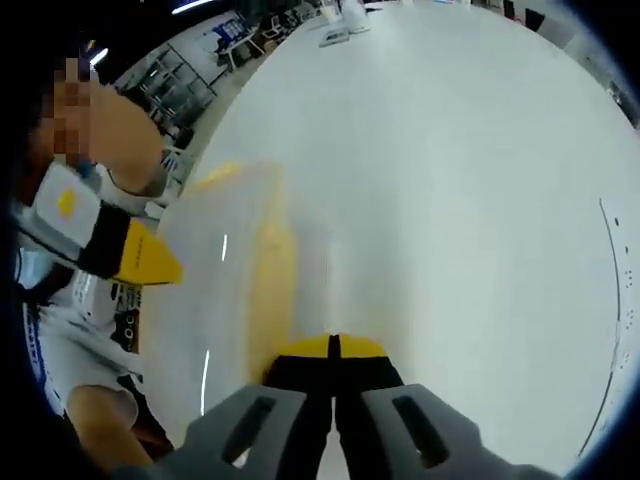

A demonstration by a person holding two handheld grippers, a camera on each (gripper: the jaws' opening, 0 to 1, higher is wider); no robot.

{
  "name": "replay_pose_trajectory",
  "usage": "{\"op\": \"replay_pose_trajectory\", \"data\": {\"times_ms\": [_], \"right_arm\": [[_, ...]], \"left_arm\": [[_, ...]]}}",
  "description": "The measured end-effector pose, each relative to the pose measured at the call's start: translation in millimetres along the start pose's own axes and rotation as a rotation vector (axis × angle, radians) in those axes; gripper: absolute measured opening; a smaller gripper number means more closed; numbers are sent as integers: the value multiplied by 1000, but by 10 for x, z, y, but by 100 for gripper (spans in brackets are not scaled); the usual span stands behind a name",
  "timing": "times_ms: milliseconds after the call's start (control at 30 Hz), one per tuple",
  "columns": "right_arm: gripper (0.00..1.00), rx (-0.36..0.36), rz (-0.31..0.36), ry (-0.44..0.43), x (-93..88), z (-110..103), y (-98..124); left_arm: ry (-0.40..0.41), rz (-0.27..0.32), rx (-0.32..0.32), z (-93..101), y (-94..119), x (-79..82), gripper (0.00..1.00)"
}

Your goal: Snap each plastic latch of the storage box into its locked position after aligning the lid with the box until every specified latch is closed and the lid sits flush.

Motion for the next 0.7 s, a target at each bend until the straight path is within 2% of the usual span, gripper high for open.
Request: {"op": "replay_pose_trajectory", "data": {"times_ms": [33,100,167,200,267,300,467,500,533,633,700], "right_arm": [[0,34,4,-12,8,-29,11],[0,32,8,-21,6,62,59],[0,1,53,-22,21,132,86],[0,-15,78,-19,37,169,102],[0,-68,126,-12,57,182,126],[0,-132,158,16,51,114,128],[1,-314,264,42,80,75,376],[1,-324,277,31,98,111,433],[1,-366,304,15,119,115,524],[1,-433,350,6,148,39,673],[1,-466,379,-22,135,-8,747]], "left_arm": [[3,18,-15,19,-3,-12,0],[-5,81,-14,85,-23,-65,0],[-25,116,-21,103,-49,-69,0],[-28,127,-40,50,-39,-71,0],[-73,166,-9,23,-34,-61,0],[-104,183,10,23,-33,-63,0],[-105,240,14,-12,-39,-75,0],[-112,256,12,-15,-44,-76,0],[-115,273,7,-19,-50,-80,0],[-105,274,-12,-49,-64,-97,0],[-95,260,5,-71,-59,-130,0]]}}
Point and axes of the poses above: the point that each gripper's makers call its tool centre point, and the gripper's own axes: y roughly backward along the fingers, z roughly to its right, x roughly out of its top, the point moved 5 cm from there along y, roughly backward along the fingers, and after that the axes turned 8 degrees about -z, right-handed, at the moved point
